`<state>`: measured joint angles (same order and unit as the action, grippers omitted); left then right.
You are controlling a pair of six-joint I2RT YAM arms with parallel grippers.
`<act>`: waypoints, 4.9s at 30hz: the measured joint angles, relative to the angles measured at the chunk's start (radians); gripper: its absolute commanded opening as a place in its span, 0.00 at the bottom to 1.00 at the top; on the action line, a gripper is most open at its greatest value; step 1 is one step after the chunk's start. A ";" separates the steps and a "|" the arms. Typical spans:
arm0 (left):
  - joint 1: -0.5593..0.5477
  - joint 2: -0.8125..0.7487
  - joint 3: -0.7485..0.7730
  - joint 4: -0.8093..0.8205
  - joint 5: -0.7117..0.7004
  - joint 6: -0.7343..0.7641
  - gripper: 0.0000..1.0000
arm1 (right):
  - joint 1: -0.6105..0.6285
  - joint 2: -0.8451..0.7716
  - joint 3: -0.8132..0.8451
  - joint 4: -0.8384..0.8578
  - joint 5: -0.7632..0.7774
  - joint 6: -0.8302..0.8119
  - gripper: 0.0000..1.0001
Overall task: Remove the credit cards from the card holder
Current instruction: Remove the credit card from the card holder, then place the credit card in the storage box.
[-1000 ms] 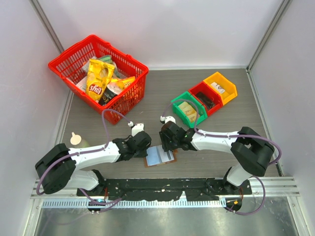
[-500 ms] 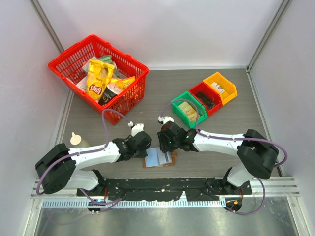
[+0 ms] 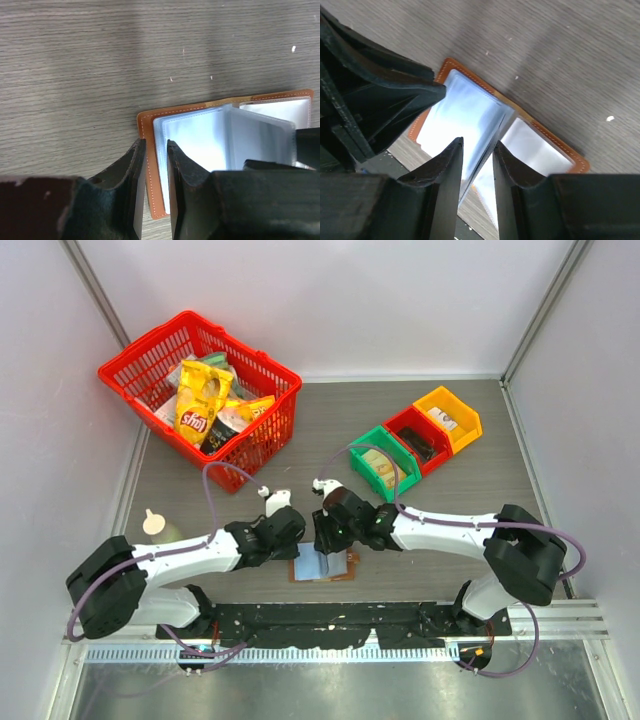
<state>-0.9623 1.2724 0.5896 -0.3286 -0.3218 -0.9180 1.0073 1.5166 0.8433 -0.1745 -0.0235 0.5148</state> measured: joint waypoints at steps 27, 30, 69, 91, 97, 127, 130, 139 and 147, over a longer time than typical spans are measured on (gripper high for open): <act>0.000 -0.315 -0.048 -0.007 -0.026 -0.050 0.36 | -0.055 -0.094 -0.178 0.275 -0.161 0.088 0.52; 0.000 -0.302 -0.049 0.039 0.037 -0.052 0.33 | -0.089 -0.115 -0.274 0.377 -0.193 0.138 0.51; -0.004 -0.155 -0.259 0.344 0.141 -0.266 0.00 | -0.207 0.194 -0.529 1.139 -0.469 0.433 0.03; -0.005 -0.130 -0.265 0.388 0.137 -0.287 0.00 | -0.366 0.284 -0.618 1.332 -0.637 0.500 0.01; -0.005 -0.131 -0.265 0.389 0.131 -0.287 0.00 | -0.394 0.035 -0.597 0.967 -0.596 0.365 0.01; -0.004 -0.360 -0.111 0.649 0.151 -0.087 1.00 | -0.429 -0.929 -0.661 0.709 -0.164 0.505 0.01; -0.004 -0.306 -0.108 0.734 0.188 -0.087 0.97 | -0.429 -0.927 -0.680 0.784 -0.165 0.536 0.01; -0.004 -0.159 -0.065 0.892 0.262 -0.098 0.73 | -0.414 -0.912 -0.696 0.939 -0.165 0.582 0.01; -0.004 -0.093 -0.038 1.031 0.328 -0.107 0.03 | -0.407 -0.880 -0.713 0.996 -0.173 0.592 0.02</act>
<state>-0.9665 1.1790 0.5518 0.7025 0.0059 -1.0248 0.6003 0.6361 0.1299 0.8215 -0.1967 1.1072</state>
